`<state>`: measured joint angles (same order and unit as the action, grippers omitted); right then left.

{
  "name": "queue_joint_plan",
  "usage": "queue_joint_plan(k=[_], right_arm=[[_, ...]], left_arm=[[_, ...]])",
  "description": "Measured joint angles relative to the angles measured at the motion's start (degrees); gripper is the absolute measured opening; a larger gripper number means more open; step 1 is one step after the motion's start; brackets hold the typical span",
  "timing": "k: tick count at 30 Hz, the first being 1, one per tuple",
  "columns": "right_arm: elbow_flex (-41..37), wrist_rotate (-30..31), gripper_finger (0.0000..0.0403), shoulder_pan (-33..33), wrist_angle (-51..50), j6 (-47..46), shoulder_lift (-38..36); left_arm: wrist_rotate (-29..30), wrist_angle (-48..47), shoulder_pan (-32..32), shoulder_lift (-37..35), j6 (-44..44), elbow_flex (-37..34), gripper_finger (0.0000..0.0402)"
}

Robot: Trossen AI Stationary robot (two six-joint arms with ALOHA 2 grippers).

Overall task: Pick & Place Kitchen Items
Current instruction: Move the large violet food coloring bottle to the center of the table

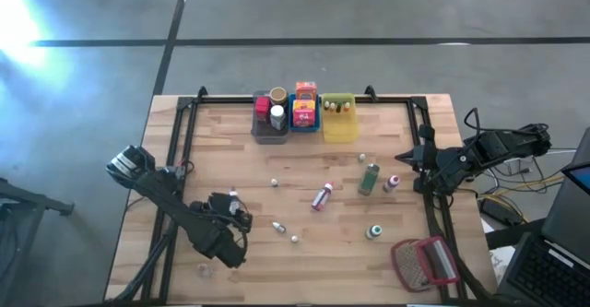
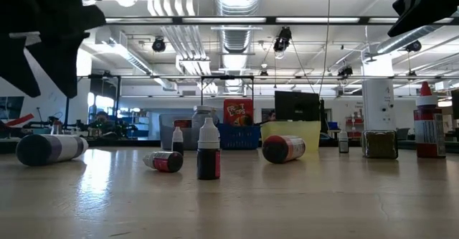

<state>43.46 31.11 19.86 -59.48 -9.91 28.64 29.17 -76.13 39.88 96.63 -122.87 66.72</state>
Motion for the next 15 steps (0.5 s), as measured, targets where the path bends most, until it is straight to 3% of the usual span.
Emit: queue_joint_plan(k=[7,15], right_arm=[[0.00,0.00,0.0008,0.01,0.00,0.01,0.00],[0.01,-0.01,0.0008,0.00,0.00,0.00,0.00]], left_arm=[[0.01,4.36,-0.52,2.32,-4.57,-2.50,0.0282],[-2.59,15.94,-0.83,2.35,-4.97,-8.64,0.0279]])
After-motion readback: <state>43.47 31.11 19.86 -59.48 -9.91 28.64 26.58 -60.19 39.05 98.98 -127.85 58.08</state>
